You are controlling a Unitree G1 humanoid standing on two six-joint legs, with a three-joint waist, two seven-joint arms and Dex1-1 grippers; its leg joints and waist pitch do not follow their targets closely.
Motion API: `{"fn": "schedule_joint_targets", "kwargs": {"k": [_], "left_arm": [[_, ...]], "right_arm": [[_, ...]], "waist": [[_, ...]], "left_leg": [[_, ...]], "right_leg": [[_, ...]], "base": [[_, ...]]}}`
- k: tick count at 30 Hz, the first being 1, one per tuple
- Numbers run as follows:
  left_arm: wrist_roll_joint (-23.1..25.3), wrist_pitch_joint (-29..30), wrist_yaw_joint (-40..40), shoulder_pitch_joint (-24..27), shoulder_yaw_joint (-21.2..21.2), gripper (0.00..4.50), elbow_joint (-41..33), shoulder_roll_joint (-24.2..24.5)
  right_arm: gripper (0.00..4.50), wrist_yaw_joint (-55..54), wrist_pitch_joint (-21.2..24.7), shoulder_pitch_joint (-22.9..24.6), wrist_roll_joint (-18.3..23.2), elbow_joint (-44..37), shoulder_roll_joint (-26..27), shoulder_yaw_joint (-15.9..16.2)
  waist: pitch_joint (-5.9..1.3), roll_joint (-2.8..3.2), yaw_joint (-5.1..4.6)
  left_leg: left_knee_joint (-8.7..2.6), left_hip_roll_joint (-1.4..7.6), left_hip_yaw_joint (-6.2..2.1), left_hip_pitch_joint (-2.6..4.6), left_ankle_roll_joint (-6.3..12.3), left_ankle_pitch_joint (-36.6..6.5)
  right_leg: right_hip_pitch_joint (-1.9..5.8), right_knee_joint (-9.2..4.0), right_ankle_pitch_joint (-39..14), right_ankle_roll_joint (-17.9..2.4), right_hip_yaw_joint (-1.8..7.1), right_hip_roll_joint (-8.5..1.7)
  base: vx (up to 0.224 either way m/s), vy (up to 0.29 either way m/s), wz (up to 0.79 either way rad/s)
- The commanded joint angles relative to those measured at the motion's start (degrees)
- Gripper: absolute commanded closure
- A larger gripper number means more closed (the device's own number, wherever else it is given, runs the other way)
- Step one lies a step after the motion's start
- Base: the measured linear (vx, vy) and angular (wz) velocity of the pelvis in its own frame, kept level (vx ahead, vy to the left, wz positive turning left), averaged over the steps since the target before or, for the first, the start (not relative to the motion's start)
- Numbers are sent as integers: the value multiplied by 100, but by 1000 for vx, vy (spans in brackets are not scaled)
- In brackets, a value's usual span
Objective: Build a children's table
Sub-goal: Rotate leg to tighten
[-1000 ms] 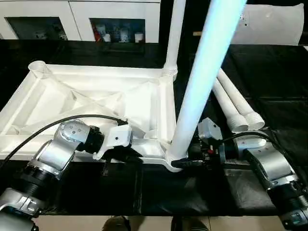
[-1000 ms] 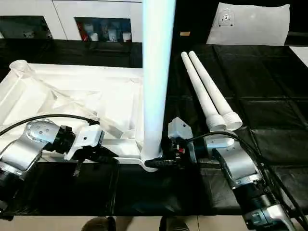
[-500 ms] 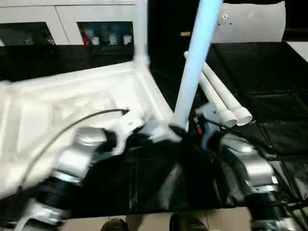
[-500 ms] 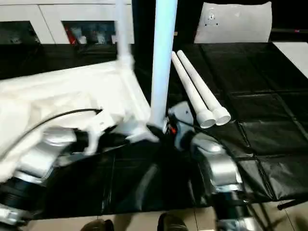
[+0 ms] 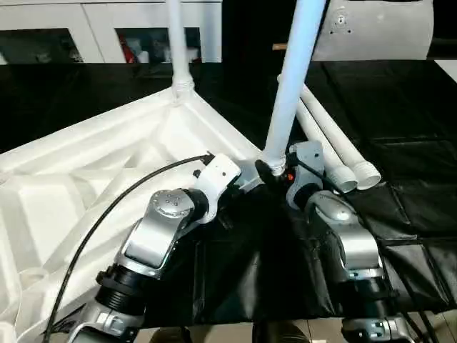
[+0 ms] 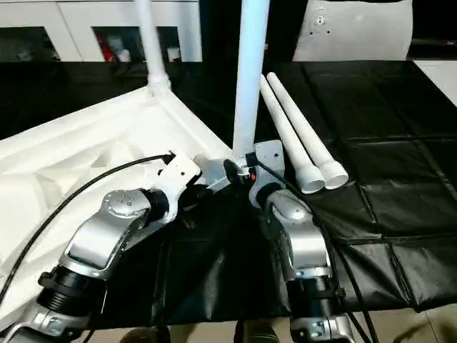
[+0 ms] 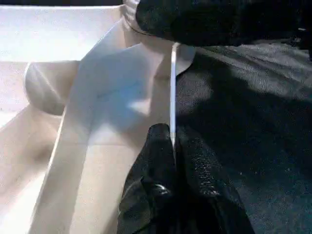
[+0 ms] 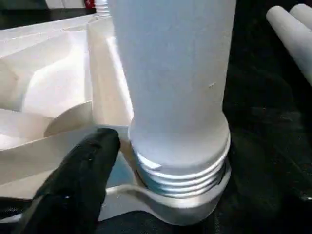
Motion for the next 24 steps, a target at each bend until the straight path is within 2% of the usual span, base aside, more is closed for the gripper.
{"fn": "schedule_joint_targets", "kwargs": {"k": [1, 2, 4, 5, 8, 10, 11, 14, 16, 17, 19, 24], "left_arm": [[-75, -195, -180, -90, -103, 450, -98, 65], [-94, -274, -278, -79, -101, 450, -77, 158], [-167, -606, -686, -37, -88, 450, 34, 545], [-193, -722, -841, -21, -79, 450, 84, 690], [-305, -1093, -1291, 1, -90, 450, 208, 1033], [-445, -1477, -1817, 26, -116, 450, 305, 1350], [-450, -1624, -1958, 23, -136, 450, 356, 1457], [-529, -2166, -2534, 9, -209, 450, 552, 1798], [-550, -2221, -2589, 7, -217, 450, 573, 1825], [-741, -2475, -3000, -9, -229, 450, 672, 1976], [-954, -2640, -3508, -41, -262, 450, 745, 2127], [-1068, -2973, -4216, -146, -423, 450, 993, 2327]], "right_arm": [[42, 516, 64, 102, 283, -44, 36, 457], [21, 629, 28, 115, 309, -88, -58, 437], [17, 1122, -110, 156, 414, -248, -473, 352], [12, 1325, -146, 167, 461, -299, -641, 317], [5, 1854, -325, 190, 525, -368, -1076, 288], [5, 2501, -514, 236, 600, -438, -1539, 335], [5, 2726, -566, 253, 636, -458, -1685, 353], [5, 3497, -709, 287, 719, -487, -2203, 490], [5, 3559, -727, 288, 726, -484, -2248, 508], [5, 3978, -809, 274, 776, -464, -2519, 630], [5, 4426, -889, 217, 834, -409, -2724, 786], [5, 4984, -1217, 31, 834, -60, -2804, 1039]], "waist": [[-331, -9, 12], [-326, -6, 7], [-340, -4, 20], [-354, 1, 20], [-388, 18, 34], [-399, -2, 58], [-389, 10, 81], [-364, 1, 100], [-356, 5, 103], [-354, 1, 113], [-361, -9, 129], [-376, -5, 165]], "left_leg": [[-324, 186, -50, -31, 436, -614], [-325, 189, -47, -31, 443, -608], [-313, 188, -45, -17, 478, -570], [-300, 185, -46, -36, 535, -469], [-261, 196, -31, -32, 681, -187], [-236, 191, -31, -42, 755, -138], [-229, 196, -25, -26, 818, -166], [-245, 213, -20, -19, 762, -469], [-253, 226, -16, -14, 705, -550], [-251, 214, -22, -9, 678, -636], [-251, 219, -19, -7, 659, -633], [-238, 243, -6, 3, 686, -506]], "right_leg": [[345, -386, -1046, -1119, 258, -385], [341, -387, -1020, -1144, 259, -383], [359, -379, -910, -1179, 256, -380], [375, -344, -688, -1223, 259, -382], [370, -273, -90, -1394, 253, -368], [386, -231, 165, -1483, 257, -366], [361, -232, 208, -1532, 251, -357], [356, -268, -285, -1542, 249, -381], [346, -280, -471, -1508, 262, -390], [338, -301, -644, -1491, 249, -388], [345, -284, -691, -1473, 262, -394], [327, -248, -509, -1572, 259, -393]], "base": [[0, 0, 0], [0, 0, 0], [0, 0, 0], [0, 0, 0], [0, 0, 0], [0, 0, 0], [0, 0, 0], [0, 0, 0], [0, 0, 0], [0, 0, 0], [0, 0, 0], [0, 0, 0]]}}
